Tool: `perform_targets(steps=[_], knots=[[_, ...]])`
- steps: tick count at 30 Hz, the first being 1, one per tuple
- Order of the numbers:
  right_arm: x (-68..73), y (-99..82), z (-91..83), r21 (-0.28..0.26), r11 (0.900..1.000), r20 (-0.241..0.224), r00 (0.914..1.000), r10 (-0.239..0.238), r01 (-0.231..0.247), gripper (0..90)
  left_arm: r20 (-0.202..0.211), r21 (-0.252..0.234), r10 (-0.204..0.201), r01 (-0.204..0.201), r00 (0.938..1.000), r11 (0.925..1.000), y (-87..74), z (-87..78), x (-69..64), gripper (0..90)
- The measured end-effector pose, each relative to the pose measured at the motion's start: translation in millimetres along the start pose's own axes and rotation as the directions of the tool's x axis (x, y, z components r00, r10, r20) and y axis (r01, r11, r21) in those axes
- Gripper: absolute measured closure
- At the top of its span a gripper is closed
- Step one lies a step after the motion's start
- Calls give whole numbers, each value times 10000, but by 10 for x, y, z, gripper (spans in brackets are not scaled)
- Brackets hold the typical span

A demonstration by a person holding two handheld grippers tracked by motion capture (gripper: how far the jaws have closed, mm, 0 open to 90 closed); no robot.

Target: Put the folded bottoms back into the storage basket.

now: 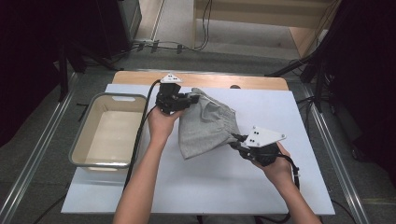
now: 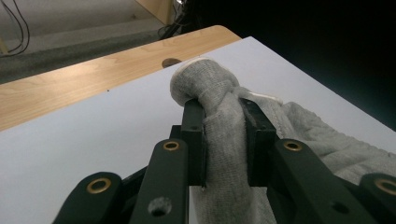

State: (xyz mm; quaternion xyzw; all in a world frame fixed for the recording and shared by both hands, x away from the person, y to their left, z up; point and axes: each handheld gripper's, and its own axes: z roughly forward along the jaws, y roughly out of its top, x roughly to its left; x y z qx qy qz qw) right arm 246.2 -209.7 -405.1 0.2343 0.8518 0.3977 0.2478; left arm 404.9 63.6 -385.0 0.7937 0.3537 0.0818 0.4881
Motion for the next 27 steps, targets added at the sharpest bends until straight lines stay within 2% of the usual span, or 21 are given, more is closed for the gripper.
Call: perform_targets(steps=[27], knots=[[88, 181, 121, -221, 9996, -313, 9993, -182, 176, 744, -117, 116, 131, -130, 9998, 9998, 16, -192, 102, 743]])
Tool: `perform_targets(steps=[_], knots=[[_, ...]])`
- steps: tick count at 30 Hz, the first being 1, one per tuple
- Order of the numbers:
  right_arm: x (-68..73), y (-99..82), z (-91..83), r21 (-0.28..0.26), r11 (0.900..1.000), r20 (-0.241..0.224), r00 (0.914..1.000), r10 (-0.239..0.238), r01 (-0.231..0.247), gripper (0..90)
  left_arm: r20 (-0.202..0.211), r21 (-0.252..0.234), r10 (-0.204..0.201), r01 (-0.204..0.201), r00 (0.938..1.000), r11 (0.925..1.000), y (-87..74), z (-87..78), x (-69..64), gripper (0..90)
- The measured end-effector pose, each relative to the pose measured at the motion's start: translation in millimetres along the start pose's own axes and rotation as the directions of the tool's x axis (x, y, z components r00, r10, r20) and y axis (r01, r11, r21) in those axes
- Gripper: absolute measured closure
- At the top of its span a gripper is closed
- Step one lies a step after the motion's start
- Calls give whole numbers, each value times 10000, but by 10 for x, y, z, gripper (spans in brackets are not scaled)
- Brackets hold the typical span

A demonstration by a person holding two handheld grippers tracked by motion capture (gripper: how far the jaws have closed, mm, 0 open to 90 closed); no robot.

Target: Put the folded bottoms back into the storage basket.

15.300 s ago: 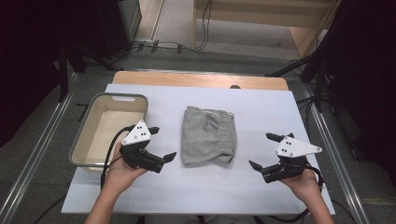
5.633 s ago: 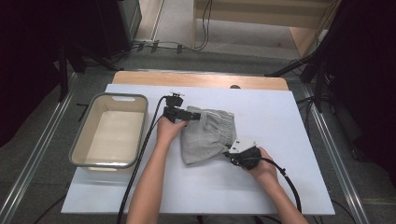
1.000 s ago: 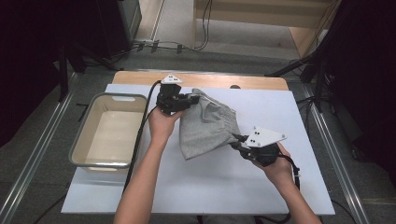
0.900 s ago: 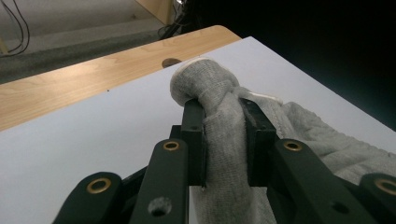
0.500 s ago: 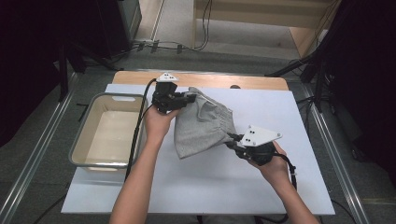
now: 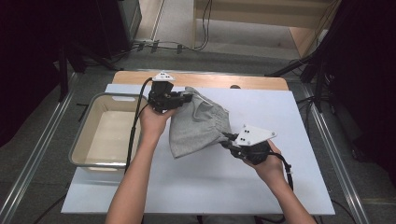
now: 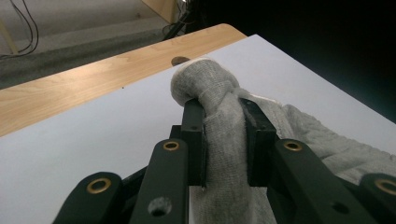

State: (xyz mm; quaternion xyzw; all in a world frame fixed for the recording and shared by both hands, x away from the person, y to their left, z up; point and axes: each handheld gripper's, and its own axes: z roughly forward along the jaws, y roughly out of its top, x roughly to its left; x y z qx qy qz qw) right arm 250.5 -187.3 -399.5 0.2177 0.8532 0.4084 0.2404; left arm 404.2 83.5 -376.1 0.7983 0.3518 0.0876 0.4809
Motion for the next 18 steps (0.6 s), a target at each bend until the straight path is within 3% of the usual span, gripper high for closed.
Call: perform_targets(steps=[18], knots=[[91, 189, 175, 4, 10000, -304, 9995, -83, 83, 744, -184, -27, 79, -80, 9998, 10000, -24, -175, 130, 743]])
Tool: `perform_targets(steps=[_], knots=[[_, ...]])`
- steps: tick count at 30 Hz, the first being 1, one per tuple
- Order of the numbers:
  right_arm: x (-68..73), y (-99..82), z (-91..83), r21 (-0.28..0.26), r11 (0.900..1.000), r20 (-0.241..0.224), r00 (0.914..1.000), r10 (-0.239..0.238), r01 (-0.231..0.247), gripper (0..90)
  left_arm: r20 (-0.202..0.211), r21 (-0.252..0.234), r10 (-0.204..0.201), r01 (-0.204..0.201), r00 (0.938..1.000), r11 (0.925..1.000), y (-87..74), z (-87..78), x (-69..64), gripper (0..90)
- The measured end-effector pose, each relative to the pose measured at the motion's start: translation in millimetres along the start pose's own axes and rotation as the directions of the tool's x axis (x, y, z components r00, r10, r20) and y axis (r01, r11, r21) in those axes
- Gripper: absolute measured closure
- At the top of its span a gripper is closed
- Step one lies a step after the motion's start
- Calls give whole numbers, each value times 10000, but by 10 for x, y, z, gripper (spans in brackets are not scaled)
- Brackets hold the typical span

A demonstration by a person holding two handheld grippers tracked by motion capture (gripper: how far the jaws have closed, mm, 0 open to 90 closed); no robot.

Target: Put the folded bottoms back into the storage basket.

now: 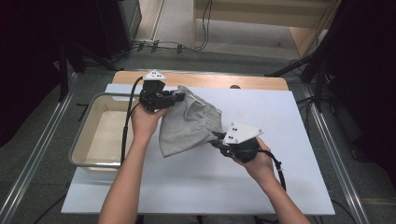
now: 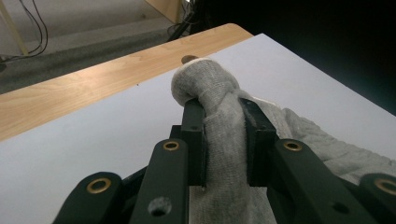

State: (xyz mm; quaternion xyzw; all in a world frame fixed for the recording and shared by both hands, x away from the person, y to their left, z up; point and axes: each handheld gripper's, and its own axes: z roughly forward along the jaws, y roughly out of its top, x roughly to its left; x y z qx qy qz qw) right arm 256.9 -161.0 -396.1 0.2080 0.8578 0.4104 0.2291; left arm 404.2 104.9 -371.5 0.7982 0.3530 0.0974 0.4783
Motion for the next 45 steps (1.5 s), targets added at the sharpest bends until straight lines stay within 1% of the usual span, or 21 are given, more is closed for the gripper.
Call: perform_targets(steps=[9, 18, 25, 29, 32, 35, 45], knots=[[31, 93, 84, 8, 10000, -105, 9999, -49, 49, 744, -48, -89, -19, 18, 10000, 10000, -15, -83, 72, 743], [64, 137, 135, 26, 10000, -126, 9999, -91, 91, 744, -74, -107, 29, -30, 10000, 9999, -22, -126, 111, 744], [81, 176, 188, -30, 10000, -253, 9997, -60, 59, 744, -128, -86, 6, -7, 9999, 10000, -31, -163, 151, 744], [95, 209, 215, -56, 9999, -334, 9994, -104, 102, 744, -83, -112, -1, 0, 10000, 9999, -31, -192, 173, 744], [110, 237, 231, -122, 9999, -397, 9992, -85, 80, 744, -48, -199, -30, 29, 10000, 9998, -27, -235, 192, 744], [125, 267, 251, -142, 9998, -429, 9990, -121, 115, 744, -123, -157, 42, -44, 9999, 9999, -19, -279, 214, 744], [152, 374, 330, -202, 9996, -561, 9982, -214, 203, 744, -317, -172, -14, 9, 9995, 9999, -21, -409, 301, 744]])
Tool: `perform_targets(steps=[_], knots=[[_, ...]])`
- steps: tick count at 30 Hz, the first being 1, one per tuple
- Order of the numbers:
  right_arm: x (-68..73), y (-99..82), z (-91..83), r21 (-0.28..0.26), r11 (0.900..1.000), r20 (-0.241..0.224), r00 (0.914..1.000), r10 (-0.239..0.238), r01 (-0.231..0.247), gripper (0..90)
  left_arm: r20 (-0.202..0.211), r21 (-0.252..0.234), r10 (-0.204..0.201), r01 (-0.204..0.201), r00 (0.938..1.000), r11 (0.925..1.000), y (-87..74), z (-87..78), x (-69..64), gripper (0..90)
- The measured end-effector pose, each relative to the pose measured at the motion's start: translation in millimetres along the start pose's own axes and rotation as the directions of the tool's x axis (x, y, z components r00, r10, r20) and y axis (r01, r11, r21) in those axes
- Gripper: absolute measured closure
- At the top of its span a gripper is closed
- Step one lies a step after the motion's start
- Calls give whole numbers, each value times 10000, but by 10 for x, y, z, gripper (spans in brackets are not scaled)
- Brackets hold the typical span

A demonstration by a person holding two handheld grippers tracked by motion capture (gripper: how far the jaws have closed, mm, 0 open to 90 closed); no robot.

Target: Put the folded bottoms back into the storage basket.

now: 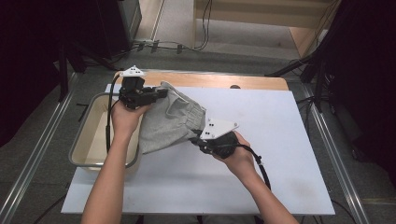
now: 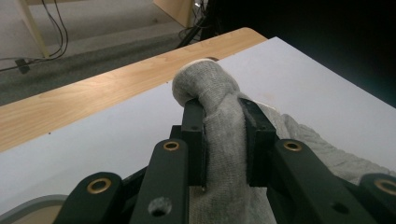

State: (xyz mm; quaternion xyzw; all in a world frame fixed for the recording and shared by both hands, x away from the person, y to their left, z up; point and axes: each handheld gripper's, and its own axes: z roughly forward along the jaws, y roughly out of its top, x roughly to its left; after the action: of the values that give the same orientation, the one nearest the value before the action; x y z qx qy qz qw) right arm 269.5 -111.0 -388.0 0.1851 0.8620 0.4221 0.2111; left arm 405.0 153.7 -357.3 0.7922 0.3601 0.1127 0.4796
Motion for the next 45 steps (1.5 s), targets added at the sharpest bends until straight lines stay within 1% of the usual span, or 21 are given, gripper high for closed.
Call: perform_targets(steps=[7, 14, 25, 30, 45], knots=[[25, 75, 51, 19, 9999, -8, 9999, -102, 102, 744, -91, 8, -86, 86, 9999, 10000, -14, -61, 63, 744], [46, 138, 113, 8, 9999, -91, 9998, -169, 169, 744, -184, 26, -77, 78, 9998, 10000, -27, -119, 113, 744], [62, 208, 177, 43, 9999, -194, 9997, -129, 130, 744, -303, 90, -92, 94, 9995, 9999, -47, -203, 191, 744], [78, 254, 227, 66, 9999, -273, 9995, -128, 130, 744, -294, 78, -130, 132, 9995, 9999, -64, -244, 239, 744], [124, 370, 355, 78, 9998, -451, 9989, -161, 164, 744, -551, 93, -167, 172, 9983, 9998, -117, -387, 364, 744]])
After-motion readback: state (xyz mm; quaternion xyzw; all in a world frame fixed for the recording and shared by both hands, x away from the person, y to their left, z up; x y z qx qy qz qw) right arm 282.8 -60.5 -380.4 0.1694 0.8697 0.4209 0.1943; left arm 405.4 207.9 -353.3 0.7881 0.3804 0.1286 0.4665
